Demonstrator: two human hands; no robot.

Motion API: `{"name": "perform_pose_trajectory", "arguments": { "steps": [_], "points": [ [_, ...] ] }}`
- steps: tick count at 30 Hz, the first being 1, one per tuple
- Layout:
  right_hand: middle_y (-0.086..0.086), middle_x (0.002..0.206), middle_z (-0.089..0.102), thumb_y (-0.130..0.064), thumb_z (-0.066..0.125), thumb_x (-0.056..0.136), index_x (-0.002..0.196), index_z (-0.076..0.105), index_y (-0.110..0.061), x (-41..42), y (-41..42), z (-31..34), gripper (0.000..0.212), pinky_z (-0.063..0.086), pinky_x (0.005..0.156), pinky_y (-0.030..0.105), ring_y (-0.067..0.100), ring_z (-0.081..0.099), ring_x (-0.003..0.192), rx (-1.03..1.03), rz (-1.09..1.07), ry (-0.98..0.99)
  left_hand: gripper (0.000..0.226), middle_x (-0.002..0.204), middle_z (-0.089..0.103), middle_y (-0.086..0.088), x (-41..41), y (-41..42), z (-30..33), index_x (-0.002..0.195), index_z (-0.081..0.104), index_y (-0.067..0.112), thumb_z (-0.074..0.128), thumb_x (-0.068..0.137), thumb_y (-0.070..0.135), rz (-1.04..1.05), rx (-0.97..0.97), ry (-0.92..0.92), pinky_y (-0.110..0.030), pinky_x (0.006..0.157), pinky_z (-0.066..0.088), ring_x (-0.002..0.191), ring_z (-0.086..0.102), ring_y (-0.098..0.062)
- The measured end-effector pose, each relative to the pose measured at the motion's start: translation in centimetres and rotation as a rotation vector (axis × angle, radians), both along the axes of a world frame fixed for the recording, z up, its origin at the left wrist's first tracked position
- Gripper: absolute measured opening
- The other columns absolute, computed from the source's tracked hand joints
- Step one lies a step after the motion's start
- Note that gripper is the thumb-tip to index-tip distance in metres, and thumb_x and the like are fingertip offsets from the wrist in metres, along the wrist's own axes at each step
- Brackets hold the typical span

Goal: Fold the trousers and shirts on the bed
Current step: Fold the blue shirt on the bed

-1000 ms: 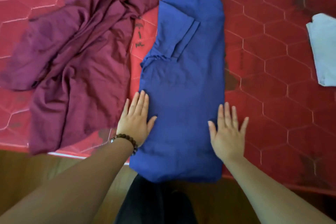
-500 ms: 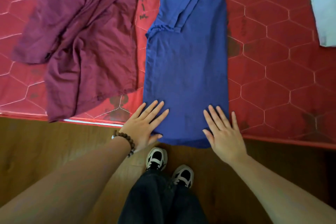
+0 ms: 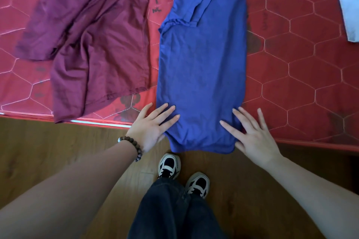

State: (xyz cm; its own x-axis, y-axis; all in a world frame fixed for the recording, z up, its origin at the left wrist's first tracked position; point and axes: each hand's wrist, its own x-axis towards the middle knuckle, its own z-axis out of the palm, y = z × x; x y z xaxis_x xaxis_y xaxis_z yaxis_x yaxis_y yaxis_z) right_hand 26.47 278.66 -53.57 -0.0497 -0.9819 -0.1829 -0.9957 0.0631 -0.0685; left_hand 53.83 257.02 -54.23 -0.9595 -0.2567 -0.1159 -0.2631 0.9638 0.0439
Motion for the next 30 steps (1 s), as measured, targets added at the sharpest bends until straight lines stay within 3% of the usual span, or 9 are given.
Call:
{"name": "perform_pose_trajectory", "arguments": {
  "steps": [3, 6, 9, 11, 15, 18, 24, 27, 30],
  "points": [
    [0.010, 0.155, 0.029, -0.020, 0.073, 0.075, 0.131, 0.059, -0.025, 0.2, -1.4, 1.6, 0.058, 0.014, 0.113, 0.063, 0.032, 0.022, 0.145, -0.066, 0.093, -0.084, 0.059, 0.134, 0.058, -0.005, -1.1, -0.9, 1.6, 0.126, 0.063, 0.022, 0.078, 0.069, 0.022, 0.037, 0.140, 0.060, -0.057, 0.108, 0.030, 0.125, 0.053, -0.028],
    [0.011, 0.136, 0.056, 0.001, 0.070, 0.075, 0.114, 0.071, -0.011, -1.1, -3.5, 3.6, 0.041, 0.027, 0.112, 0.053, 0.030, 0.047, 0.131, -0.048, 0.069, -0.321, 0.032, 0.113, 0.068, -0.001, -3.2, -2.7, 3.7, 0.107, 0.073, 0.014, 0.059, 0.078, 0.016, 0.172, 0.532, 0.139, -0.036, 0.112, 0.027, 0.113, 0.058, -0.019],
    [0.011, 0.097, 0.073, 0.001, 0.058, 0.087, 0.096, 0.072, -0.003, -3.6, -7.9, 5.2, 0.017, 0.050, 0.085, 0.042, 0.021, 0.066, 0.094, 0.007, -0.409, -0.694, 0.028, 0.079, 0.061, 0.003, -6.7, -6.3, 4.8, 0.083, 0.068, 0.002, 0.051, 0.081, 0.024, 0.584, 1.077, 0.243, -0.026, 0.074, 0.042, 0.076, 0.053, -0.010],
    [0.009, 0.083, 0.070, -0.008, 0.056, 0.093, 0.087, 0.069, -0.001, -5.8, -11.5, 4.9, 0.016, 0.046, 0.066, 0.035, 0.015, 0.058, 0.078, 0.019, -0.774, -0.937, 0.035, 0.074, 0.061, 0.002, -9.1, -8.9, 4.6, 0.080, 0.065, -0.005, 0.057, 0.087, 0.028, 0.835, 1.311, 0.321, -0.026, 0.066, 0.041, 0.067, 0.052, -0.010],
    [0.016, 0.098, 0.069, -0.034, 0.061, 0.092, 0.101, 0.066, -0.002, -8.0, -15.6, 2.7, 0.035, 0.049, 0.078, 0.038, 0.030, 0.064, 0.090, 0.062, -1.199, -1.134, 0.037, 0.108, 0.070, -0.009, -12.0, -11.2, 3.3, 0.104, 0.068, 0.007, 0.055, 0.094, 0.040, 1.185, 1.718, 0.538, -0.037, 0.092, 0.051, 0.101, 0.066, -0.019],
    [0.013, 0.103, 0.071, -0.040, 0.067, 0.086, 0.105, 0.068, -0.009, -8.0, -15.9, 2.3, 0.037, 0.052, 0.092, 0.044, 0.031, 0.067, 0.098, 0.044, -1.201, -1.051, 0.039, 0.108, 0.069, -0.012, -11.8, -11.0, 2.5, 0.105, 0.064, 0.006, 0.073, 0.082, 0.036, 1.100, 1.401, 0.393, -0.046, 0.097, 0.049, 0.098, 0.063, -0.022],
    [0.008, 0.098, 0.070, -0.027, 0.062, 0.092, 0.102, 0.070, -0.008, -7.5, -15.7, 2.3, 0.023, 0.052, 0.082, 0.045, 0.028, 0.064, 0.091, -0.040, -1.090, -0.809, 0.023, 0.065, 0.053, -0.004, -12.1, -11.2, 2.2, 0.075, 0.055, 0.002, 0.067, 0.086, 0.018, 1.007, 0.905, 0.260, -0.029, 0.059, 0.036, 0.065, 0.046, -0.020],
    [0.015, 0.079, 0.064, -0.029, 0.054, 0.096, 0.089, 0.066, 0.001, -7.4, -15.5, 2.1, 0.033, 0.041, 0.062, 0.038, 0.033, 0.059, 0.074, -0.052, -1.170, -0.733, 0.041, 0.059, 0.043, -0.004, -11.8, -11.6, 2.3, 0.064, 0.045, 0.005, 0.049, 0.097, 0.027, 1.135, 0.897, 0.338, -0.031, 0.056, 0.033, 0.061, 0.038, -0.020],
    [0.004, 0.061, 0.048, -0.036, 0.049, 0.097, 0.075, 0.056, -0.003, -7.4, -15.2, 2.1, 0.041, 0.029, 0.051, 0.032, 0.024, 0.047, 0.060, -0.009, -1.200, -0.685, 0.028, 0.075, 0.058, -0.003, -11.0, -11.5, 2.4, 0.087, 0.060, 0.010, 0.044, 0.099, 0.029, 1.308, 1.072, 0.502, -0.045, 0.076, 0.051, 0.071, 0.052, -0.021]
  ]
}}
